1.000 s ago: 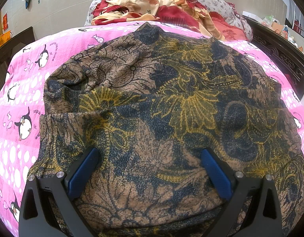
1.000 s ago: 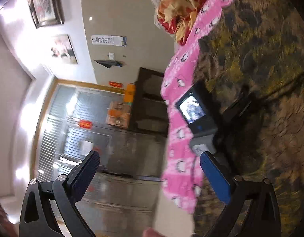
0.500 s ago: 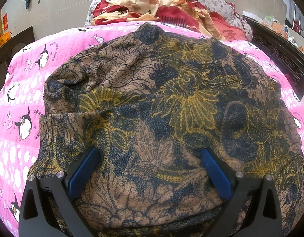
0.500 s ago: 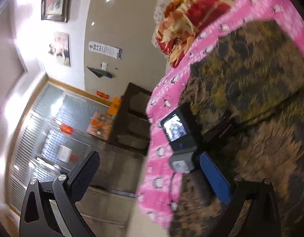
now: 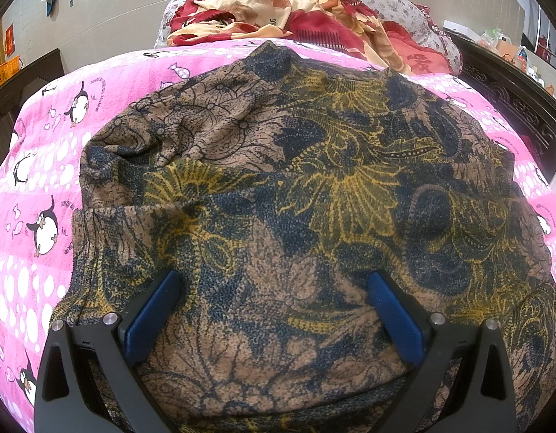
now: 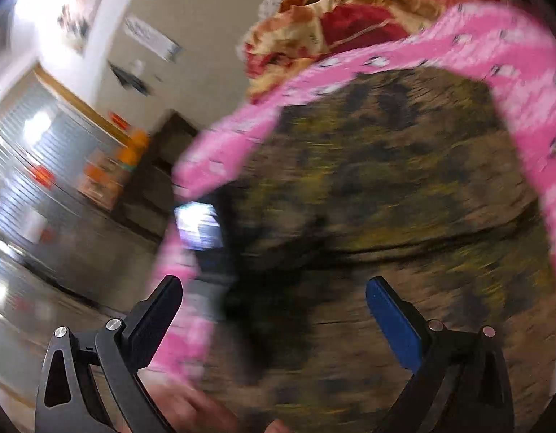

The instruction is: Fold small clothes

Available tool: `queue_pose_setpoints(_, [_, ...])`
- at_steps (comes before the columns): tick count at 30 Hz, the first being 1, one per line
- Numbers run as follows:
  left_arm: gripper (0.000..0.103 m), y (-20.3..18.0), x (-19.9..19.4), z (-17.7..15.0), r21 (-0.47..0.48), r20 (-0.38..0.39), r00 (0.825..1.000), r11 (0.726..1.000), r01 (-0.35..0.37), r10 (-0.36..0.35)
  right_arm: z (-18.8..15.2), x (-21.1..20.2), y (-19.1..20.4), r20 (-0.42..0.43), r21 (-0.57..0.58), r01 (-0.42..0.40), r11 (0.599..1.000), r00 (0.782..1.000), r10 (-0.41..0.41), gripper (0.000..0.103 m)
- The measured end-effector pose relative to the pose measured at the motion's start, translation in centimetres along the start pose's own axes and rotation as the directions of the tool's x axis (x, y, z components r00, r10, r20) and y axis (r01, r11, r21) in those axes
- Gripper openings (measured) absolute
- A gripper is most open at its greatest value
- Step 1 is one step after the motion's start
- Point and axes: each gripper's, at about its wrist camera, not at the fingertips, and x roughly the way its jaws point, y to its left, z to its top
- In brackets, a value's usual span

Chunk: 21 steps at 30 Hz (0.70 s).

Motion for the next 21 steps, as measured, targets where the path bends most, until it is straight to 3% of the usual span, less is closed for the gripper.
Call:
queue_pose_setpoints(2, [0.103, 0.0, 0.0, 0.0, 0.000, 0.000, 1.000, 1.000, 0.000, 0.000, -0.5, 1.9, -1.3, -0.045, -0.073, 0.149, 0.986, 0.987, -0.153, 0.103])
queue_pose_setpoints(4, [0.103, 0.0, 0.0, 0.0, 0.000, 0.000, 1.000, 1.000, 0.000, 0.000, -1.4, 3.3, -2.4, -0.054, -0.133, 0.234, 0.963, 0.969, -0.243, 0.103])
queue_pose_setpoints(6, [0.103, 0.0, 0.0, 0.0, -0.001, 0.000, 1.000, 1.000, 0.001, -0.001, -2.4, 4.3, -3.4, -0.055, -0.161, 0.257, 0.953, 0.962, -0.269, 0.103])
queue_pose_setpoints(9, [0.103, 0.0, 0.1, -0.1, -0.002, 0.000, 1.000, 1.000, 0.001, -0.001, -4.0, 4.5, -2.8, 0.026, -0.267, 0.307, 0.913, 0.950, -0.312, 0.103])
queue_pose_setpoints(12, [0.103, 0.0, 0.1, 0.0, 0.003, -0.001, 1.000, 1.000, -0.006, 0.006, -5.1, 5.4, -1.8, 0.055, -0.358, 0.392, 0.848, 0.915, -0.400, 0.103])
queue_pose_setpoints(17, [0.103, 0.1, 0.0, -0.1, 0.001, 0.000, 1.000, 1.000, -0.005, 0.005, -4.6, 5.0, -2.8, 0.036, -0.326, 0.353, 0.877, 0.932, -0.362, 0.103])
queue_pose_setpoints(21, [0.103, -0.4, 0.4, 0.2, -0.004, -0.007, 1.000, 1.000, -0.029, 0.029, -4.7, 5.1, -2.4, 0.039, -0.343, 0.371, 0.863, 0.924, -0.382, 0.103])
